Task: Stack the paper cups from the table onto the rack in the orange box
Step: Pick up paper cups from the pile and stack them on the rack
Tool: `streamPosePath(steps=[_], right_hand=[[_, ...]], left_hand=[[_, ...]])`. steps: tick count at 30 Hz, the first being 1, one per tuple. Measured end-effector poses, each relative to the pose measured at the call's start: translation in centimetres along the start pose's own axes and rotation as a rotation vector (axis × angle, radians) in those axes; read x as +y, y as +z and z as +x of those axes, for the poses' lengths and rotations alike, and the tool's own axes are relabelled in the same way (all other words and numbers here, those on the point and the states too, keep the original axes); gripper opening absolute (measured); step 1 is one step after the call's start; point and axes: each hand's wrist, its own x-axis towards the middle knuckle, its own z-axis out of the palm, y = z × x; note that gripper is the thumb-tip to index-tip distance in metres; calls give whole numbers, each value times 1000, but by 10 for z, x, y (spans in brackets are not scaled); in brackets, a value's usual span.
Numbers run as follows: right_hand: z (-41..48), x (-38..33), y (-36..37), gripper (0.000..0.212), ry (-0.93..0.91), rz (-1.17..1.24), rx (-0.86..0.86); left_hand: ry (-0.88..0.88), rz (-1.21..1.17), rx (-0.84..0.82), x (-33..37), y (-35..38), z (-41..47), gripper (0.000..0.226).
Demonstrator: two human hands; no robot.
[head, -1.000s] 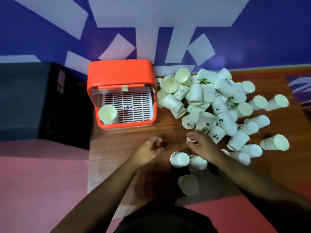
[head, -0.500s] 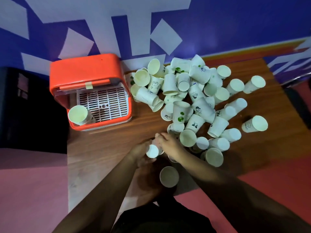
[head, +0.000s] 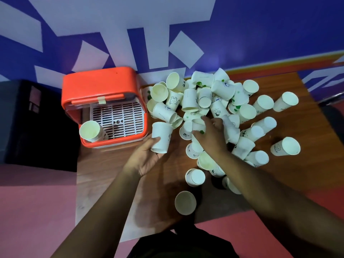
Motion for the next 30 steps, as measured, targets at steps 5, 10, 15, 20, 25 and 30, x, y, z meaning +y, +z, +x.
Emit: streamPosePath(steps=[5,10,15,20,25,30], right_hand=[[7,7,6,31,-32,-85,-51],[-2,-25,-15,18,-114,222,-19],[-1,-98,-19,10,-124,456,-269],[-13,-162,10,26,-204,608,-448],[-22,-203,44,40,-180,658,-505],[-19,-218,64,49,-160,628,-445]], left_hand=[[41,90,-34,6,5,-4,60],[131,99,-51,22,-12,-13,88],[258,192,35,48,-34,-37,78],[385,253,108,78,-59,-71,64],[597,330,367,98,-93,-91,46],[686,556,556,125,-133,-87,83]])
